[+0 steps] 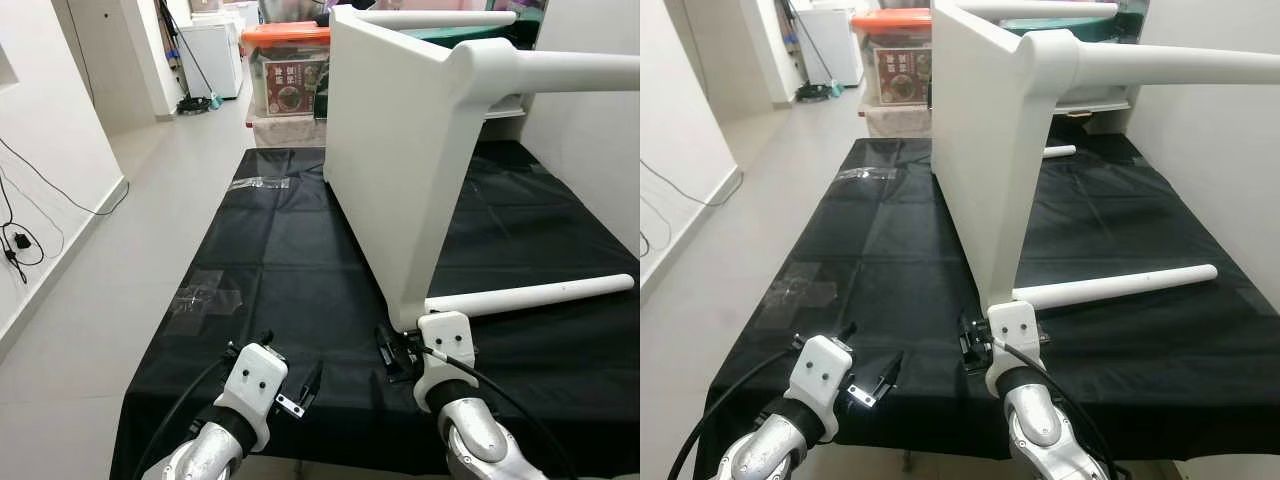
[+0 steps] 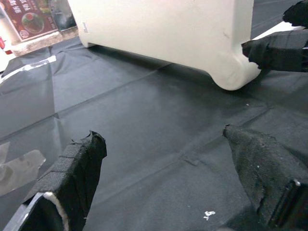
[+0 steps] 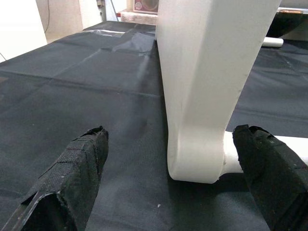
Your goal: Building children table
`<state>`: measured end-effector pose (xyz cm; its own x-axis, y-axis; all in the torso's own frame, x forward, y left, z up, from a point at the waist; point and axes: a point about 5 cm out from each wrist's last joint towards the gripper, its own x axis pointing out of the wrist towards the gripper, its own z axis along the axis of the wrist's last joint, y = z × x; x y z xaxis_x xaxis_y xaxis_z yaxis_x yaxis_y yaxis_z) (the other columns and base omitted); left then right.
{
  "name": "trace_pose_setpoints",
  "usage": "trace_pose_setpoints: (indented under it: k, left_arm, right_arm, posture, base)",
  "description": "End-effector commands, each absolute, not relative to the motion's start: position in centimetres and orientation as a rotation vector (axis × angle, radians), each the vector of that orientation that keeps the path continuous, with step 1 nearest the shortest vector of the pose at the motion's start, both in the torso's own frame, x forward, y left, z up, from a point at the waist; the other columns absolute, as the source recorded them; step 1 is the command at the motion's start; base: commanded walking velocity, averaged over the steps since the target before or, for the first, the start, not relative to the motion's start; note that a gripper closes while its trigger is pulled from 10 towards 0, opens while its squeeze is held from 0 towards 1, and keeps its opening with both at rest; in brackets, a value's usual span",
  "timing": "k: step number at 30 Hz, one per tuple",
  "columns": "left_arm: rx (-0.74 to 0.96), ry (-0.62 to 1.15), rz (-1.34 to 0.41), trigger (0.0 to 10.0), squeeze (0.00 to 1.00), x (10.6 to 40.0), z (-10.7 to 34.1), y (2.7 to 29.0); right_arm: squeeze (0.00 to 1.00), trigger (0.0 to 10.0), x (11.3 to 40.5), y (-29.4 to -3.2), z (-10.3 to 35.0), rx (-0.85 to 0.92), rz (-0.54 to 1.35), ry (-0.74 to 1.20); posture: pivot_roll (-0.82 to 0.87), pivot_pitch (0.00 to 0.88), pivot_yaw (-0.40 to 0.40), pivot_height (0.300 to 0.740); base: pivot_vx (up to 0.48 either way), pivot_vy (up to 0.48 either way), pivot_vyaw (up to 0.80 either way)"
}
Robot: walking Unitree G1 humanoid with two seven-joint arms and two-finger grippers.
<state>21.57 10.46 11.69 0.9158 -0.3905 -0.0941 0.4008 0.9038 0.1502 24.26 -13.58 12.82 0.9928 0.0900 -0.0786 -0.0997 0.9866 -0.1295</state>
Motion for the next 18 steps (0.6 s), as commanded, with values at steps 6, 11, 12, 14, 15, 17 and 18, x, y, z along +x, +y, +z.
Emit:
trace_pose_setpoints:
  k: [6,11,12,14,15,17,18]
  left_arm:
    - [0.161,0.081,-0.402,10.0,0.00,21.54,11.42,10.56]
    - [0.157,0.079,-0.401,10.0,0.00,21.58,11.38,10.51]
    - [0.155,0.077,-0.400,10.0,0.00,21.60,11.38,10.47]
    - [0.155,0.077,-0.399,10.0,0.00,21.65,11.39,10.44]
    - [0.154,0.076,-0.399,10.0,0.00,21.67,11.39,10.40]
    - [0.154,0.076,-0.399,10.0,0.00,21.67,11.39,10.40]
    - [0.154,0.076,-0.399,10.0,0.00,21.67,11.39,10.40]
  right_arm:
    - [0.00,10.0,24.22,-13.49,12.93,-0.145,0.101,0.060]
    - [0.00,10.0,24.23,-13.58,12.80,-0.159,0.106,0.046]
    - [0.00,10.0,24.24,-13.58,12.78,-0.180,0.117,0.028]
    - [0.00,10.0,24.26,-13.51,12.84,-0.208,0.129,0.011]
    - [0.00,10.0,24.21,-13.05,13.12,-0.286,0.169,-0.034]
    - [0.00,10.0,24.21,-13.05,13.12,-0.286,0.169,-0.034]
    - [0.00,10.0,24.21,-13.05,13.12,-0.286,0.169,-0.034]
  posture:
    - [0.04,0.000,0.000,0.740]
    - [0.04,0.000,0.000,0.740]
    - [0.04,0.000,0.000,0.740]
    - [0.03,0.000,0.000,0.740]
    - [0.03,0.000,0.000,0.740]
    - [0.03,0.000,0.000,0.740]
    - [0.03,0.000,0.000,0.740]
  base:
    - [0.000,0.000,0.00]
    - [0.000,0.000,0.00]
    - [0.000,0.000,0.00]
    - [0.000,0.000,0.00]
    - [0.000,0.000,0.00]
    - [0.000,0.000,0.00]
    - [0.000,0.000,0.00]
